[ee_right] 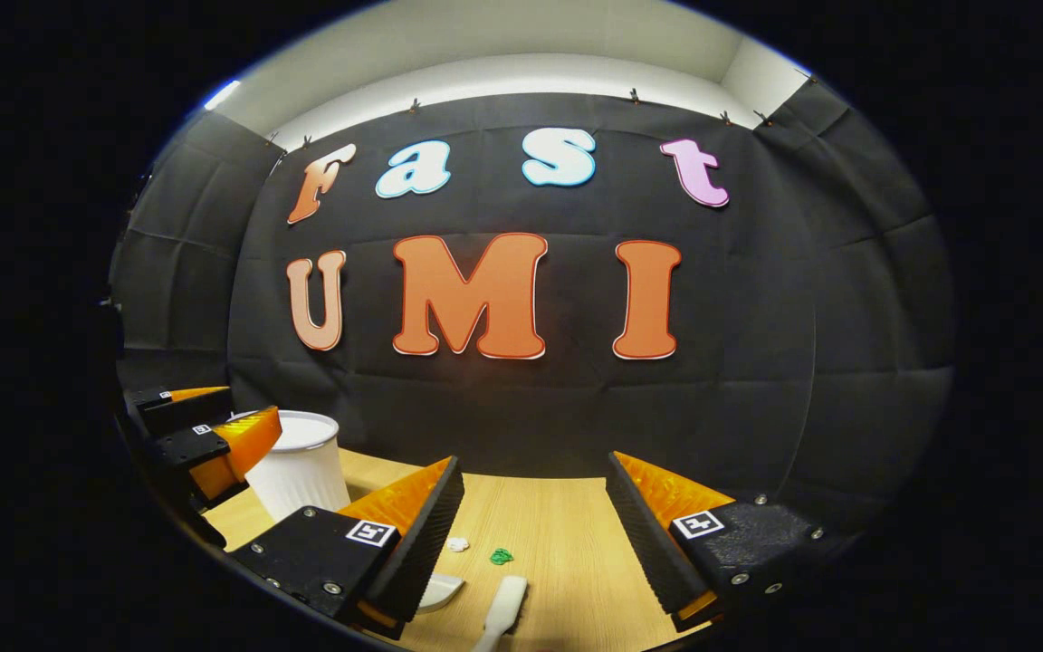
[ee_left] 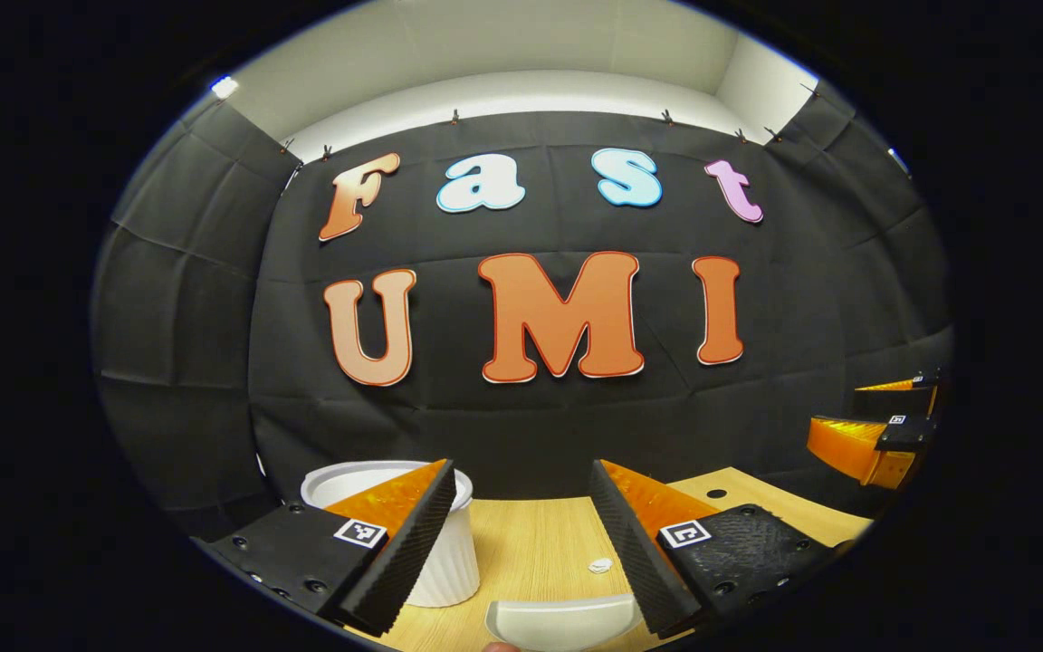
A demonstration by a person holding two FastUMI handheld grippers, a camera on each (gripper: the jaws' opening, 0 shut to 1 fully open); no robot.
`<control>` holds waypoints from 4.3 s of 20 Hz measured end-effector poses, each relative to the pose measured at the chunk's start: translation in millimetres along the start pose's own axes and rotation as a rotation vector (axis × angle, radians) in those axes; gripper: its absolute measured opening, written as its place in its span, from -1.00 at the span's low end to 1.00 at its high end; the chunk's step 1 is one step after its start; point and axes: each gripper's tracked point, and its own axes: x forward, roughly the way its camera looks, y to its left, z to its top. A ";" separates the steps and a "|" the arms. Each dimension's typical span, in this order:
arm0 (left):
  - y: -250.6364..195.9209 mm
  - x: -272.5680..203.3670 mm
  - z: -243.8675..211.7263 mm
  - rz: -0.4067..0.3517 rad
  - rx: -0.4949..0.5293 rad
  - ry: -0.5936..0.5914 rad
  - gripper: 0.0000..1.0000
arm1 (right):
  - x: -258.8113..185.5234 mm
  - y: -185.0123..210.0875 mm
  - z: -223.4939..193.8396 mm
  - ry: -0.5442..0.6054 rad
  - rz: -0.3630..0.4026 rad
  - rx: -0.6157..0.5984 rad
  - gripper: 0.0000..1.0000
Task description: Pick up the small broom and dustpan from the desktop, sweep the trash into the dustpan with the broom, and then empty the trash into the garbage bin.
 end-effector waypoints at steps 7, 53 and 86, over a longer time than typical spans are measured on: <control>-3.3 3.1 -39.8 -0.019 -0.023 0.115 0.87 | 4.7 17.2 -51.0 0.160 0.049 -0.011 0.90; -44.3 6.4 -302.7 -0.360 0.083 1.556 -0.36 | -8.3 38.7 -329.8 1.277 0.050 0.030 -0.26; 1.2 123.5 -272.8 -0.820 0.446 1.462 -0.39 | 151.4 80.5 -310.3 1.363 0.887 -0.327 -0.47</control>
